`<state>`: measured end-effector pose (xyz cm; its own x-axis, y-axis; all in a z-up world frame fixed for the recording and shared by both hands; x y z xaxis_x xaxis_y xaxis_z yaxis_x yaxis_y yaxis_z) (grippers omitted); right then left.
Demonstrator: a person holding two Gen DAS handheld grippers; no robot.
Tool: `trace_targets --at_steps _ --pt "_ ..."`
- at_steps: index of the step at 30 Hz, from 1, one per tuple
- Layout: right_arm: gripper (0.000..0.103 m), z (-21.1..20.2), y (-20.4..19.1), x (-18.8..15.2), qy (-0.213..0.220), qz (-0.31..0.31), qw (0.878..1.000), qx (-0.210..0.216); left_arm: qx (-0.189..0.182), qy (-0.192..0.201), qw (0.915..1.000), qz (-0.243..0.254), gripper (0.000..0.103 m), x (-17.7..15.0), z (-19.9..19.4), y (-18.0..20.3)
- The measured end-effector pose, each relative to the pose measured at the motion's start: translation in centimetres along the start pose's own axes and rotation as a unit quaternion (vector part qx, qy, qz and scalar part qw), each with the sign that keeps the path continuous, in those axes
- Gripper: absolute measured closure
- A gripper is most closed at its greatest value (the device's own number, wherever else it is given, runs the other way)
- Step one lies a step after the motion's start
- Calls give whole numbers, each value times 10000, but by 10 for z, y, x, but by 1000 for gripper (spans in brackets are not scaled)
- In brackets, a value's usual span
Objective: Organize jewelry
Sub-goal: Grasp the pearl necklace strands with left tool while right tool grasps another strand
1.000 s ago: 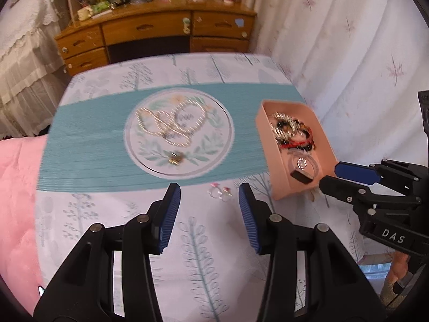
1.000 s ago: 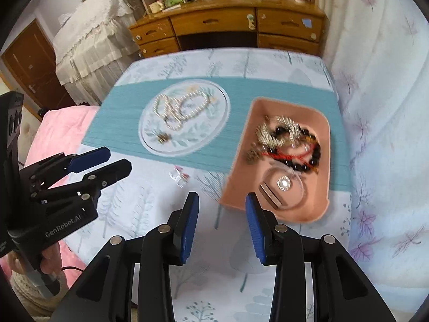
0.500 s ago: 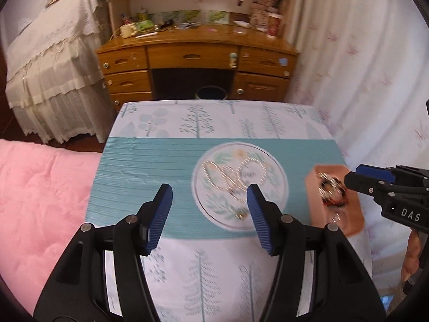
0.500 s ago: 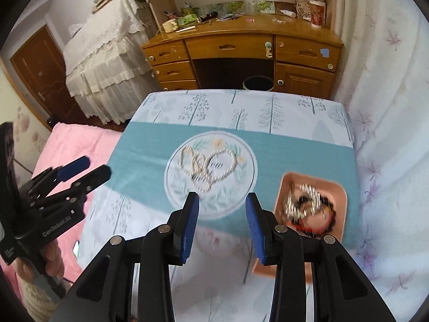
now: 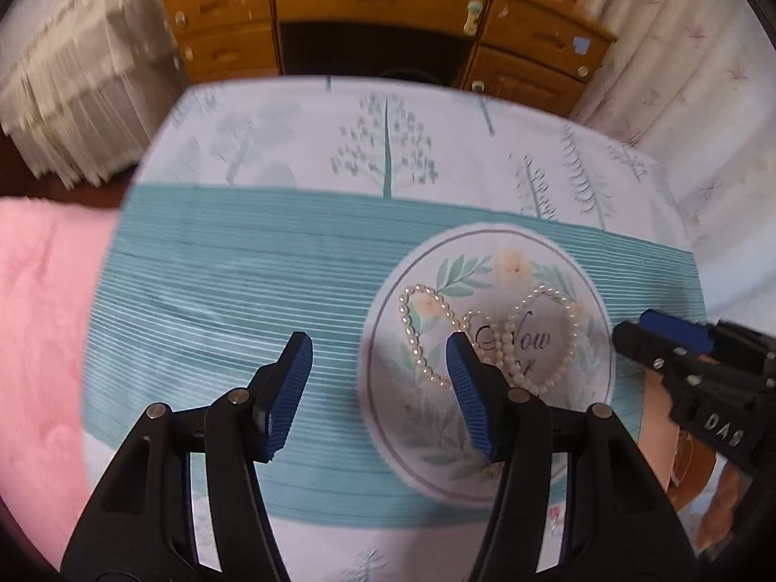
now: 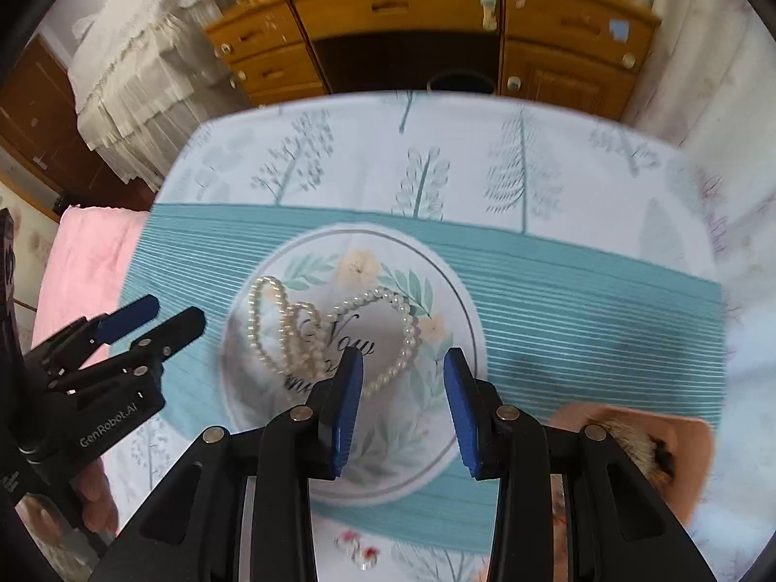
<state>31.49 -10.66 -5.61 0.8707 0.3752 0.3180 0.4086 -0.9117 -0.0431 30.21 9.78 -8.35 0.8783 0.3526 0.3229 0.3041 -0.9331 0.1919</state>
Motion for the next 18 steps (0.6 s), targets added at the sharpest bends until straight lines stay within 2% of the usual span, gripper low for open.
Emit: trace_targets --at_steps 7,11,14,18 --pt "71 41 5 1 -199 -141 9997 -82 62 -140 9998 -153 48 -4 35 3" --pt "79 60 -7 4 -296 -344 9986 -260 141 -144 9995 -258 50 -2 44 1" --pt "81 68 -11 4 -353 -460 9975 -392 184 -194 9992 -290 53 -3 48 2" --pt "92 69 -15 5 -313 -614 9956 -639 313 -159 9991 -219 54 -3 48 5"
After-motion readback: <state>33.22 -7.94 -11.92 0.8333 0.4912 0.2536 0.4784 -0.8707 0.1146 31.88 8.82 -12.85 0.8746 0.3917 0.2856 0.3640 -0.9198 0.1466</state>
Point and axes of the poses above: each gripper's, at about its wrist camera, not at the fingertips, and z roughly the way its jaws point, y to its right, x to its top, the point moved 3 cm from there along z, roughly the way its jaws point, and after that the axes turned 13 degrees about -z, right-handed, at the moved point
